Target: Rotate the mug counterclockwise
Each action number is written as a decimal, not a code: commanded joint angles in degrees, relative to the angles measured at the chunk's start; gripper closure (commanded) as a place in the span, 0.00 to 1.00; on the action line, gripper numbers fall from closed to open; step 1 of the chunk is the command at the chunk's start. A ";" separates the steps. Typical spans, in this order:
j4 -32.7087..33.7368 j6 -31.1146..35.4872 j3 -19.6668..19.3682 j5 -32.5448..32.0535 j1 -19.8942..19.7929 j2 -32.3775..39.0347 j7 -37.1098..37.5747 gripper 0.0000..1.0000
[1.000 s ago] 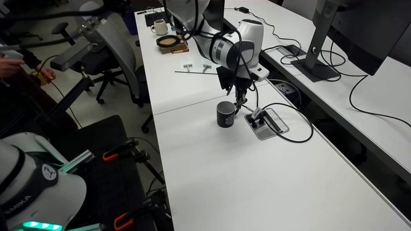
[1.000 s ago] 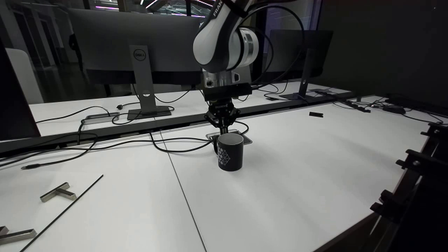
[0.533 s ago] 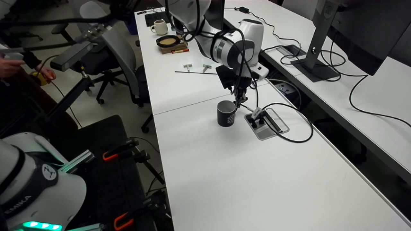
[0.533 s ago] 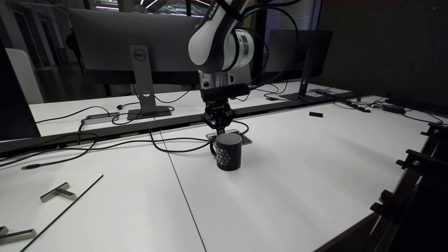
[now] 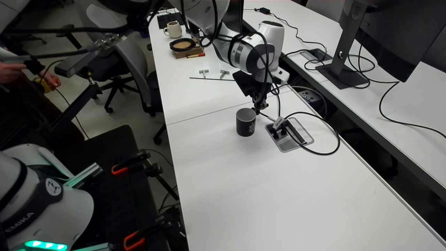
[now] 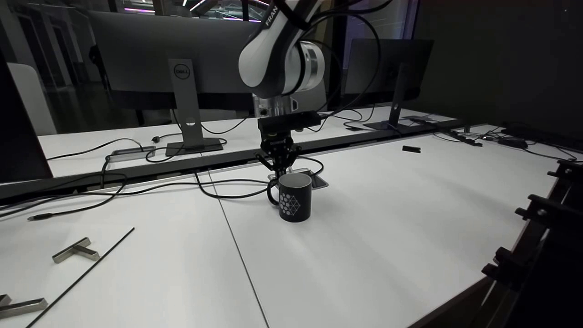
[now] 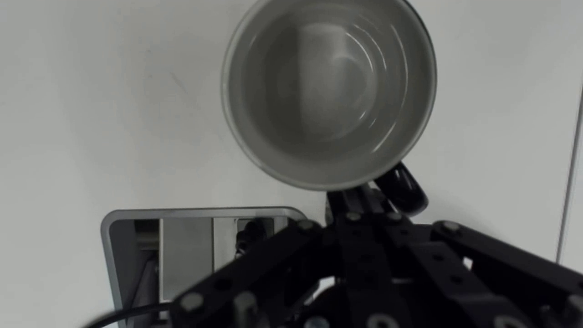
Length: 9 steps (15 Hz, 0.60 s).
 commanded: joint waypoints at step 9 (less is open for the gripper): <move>6.03 -3.03 2.21 -0.59 -0.40 3.29 -6.46 1.00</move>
